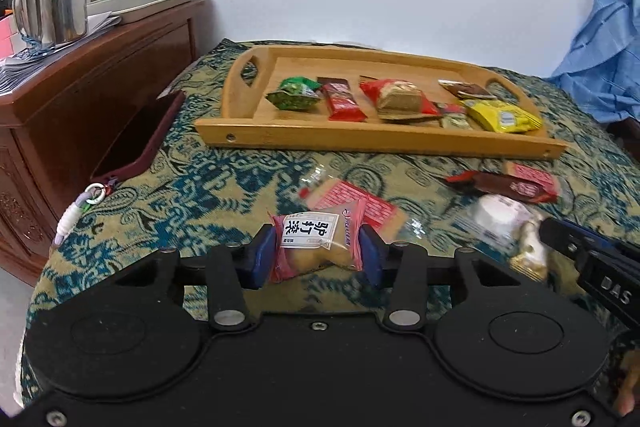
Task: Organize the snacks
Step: 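Grasp the pink-wrapped cake with left tool while right tool grasps white-gold candy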
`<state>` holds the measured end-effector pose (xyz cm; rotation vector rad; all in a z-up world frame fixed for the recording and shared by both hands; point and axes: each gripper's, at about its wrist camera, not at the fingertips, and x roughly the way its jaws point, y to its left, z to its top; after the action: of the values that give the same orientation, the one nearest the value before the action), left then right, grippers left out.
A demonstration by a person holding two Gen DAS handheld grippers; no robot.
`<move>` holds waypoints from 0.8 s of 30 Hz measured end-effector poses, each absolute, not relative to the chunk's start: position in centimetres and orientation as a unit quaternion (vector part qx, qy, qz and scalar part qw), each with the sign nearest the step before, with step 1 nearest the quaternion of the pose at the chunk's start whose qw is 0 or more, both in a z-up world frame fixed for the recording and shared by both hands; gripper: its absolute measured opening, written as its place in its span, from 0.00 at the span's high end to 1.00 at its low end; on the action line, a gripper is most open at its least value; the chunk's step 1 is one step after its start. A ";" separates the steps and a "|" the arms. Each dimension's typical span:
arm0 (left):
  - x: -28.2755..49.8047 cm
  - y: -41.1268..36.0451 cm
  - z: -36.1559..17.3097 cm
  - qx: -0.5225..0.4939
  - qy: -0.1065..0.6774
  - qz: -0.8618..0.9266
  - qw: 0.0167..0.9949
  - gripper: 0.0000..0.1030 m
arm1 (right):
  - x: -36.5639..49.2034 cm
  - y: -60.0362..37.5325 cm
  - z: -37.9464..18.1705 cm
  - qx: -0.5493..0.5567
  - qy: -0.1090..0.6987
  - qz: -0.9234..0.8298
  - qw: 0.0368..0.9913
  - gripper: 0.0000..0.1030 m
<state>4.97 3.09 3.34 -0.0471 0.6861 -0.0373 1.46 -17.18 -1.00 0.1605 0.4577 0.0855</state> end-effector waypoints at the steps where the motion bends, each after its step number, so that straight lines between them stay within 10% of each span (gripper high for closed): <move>1: 4.8 2.9 3.4 -0.022 0.336 -0.021 0.941 0.57 | 1.5 -17.1 -1.0 0.079 0.228 0.044 0.970 0.75; 5: 4.1 2.3 3.2 0.000 0.329 -0.018 0.944 0.47 | 1.7 -16.9 -1.3 0.082 0.240 0.058 0.966 0.47; 15: 4.0 1.9 2.3 0.034 0.305 0.006 0.952 0.17 | 1.6 -15.5 -1.8 0.038 0.226 0.043 0.972 0.34; 22: 4.3 2.8 1.6 -0.009 0.329 0.002 0.944 0.17 | 1.9 -15.7 -1.9 0.058 0.228 0.047 0.971 0.32; 24: 4.4 2.8 1.4 -0.023 0.337 -0.009 0.941 0.30 | 2.0 -15.7 -1.8 0.065 0.228 0.049 0.970 0.32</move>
<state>4.42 2.80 1.43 -0.0467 0.6867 -0.0194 2.04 -15.73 -1.84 0.1317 0.4612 0.0999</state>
